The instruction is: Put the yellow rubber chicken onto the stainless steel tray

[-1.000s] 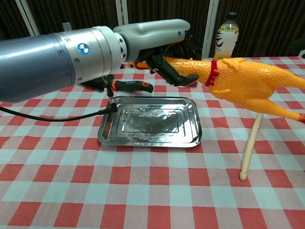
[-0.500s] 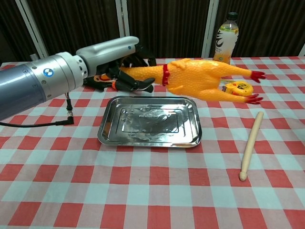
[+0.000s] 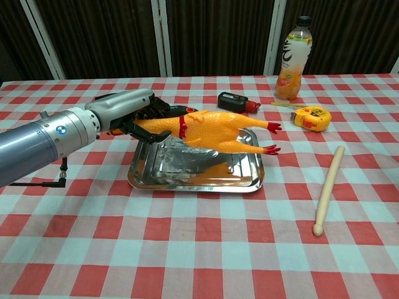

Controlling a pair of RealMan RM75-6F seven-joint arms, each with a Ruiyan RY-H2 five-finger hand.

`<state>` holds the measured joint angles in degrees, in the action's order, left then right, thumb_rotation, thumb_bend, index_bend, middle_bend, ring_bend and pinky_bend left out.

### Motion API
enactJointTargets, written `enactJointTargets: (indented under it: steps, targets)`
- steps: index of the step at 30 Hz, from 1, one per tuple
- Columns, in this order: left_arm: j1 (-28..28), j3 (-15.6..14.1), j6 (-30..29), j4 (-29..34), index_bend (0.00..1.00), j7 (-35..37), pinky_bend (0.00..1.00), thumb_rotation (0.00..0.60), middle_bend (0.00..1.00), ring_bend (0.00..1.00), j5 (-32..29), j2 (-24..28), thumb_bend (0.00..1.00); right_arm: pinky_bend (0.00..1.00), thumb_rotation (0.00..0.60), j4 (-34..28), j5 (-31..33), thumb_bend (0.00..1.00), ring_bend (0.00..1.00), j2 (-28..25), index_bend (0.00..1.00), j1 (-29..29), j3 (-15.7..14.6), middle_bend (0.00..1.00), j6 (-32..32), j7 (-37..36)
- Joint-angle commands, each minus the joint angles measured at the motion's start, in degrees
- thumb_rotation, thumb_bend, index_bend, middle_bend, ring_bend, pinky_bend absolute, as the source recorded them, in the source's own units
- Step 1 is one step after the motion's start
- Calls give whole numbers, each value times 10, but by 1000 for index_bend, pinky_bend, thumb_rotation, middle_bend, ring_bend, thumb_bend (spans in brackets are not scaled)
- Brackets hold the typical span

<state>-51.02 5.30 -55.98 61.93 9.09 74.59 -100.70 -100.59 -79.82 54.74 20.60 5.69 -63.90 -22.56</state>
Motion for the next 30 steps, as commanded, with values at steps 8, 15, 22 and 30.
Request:
enactJointTargets:
  steps: [8, 15, 22, 30]
  targets:
    - [9, 6, 4, -54, 482, 13, 410, 600, 513, 402, 19, -48, 480, 0, 600, 0, 1, 71, 0, 4, 0, -2, 2, 0, -1, 5]
    - [15, 8, 16, -27, 113, -40, 125, 600, 141, 74, 16, -36, 358, 0, 600, 1, -1, 71, 0, 10, 0, -4, 1, 0, -1, 2]
    - [27, 17, 13, 13, 0, -76, 0, 600, 0, 0, 6, -18, 312, 0, 600, 9, -4, 71, 0, 16, 0, -4, 2, 0, -1, -4]
    - [43, 35, -1, 77, 0, -114, 0, 600, 0, 0, -13, 19, 267, 9, 600, 14, -4, 71, 0, 16, 0, -7, 6, 0, -8, -9]
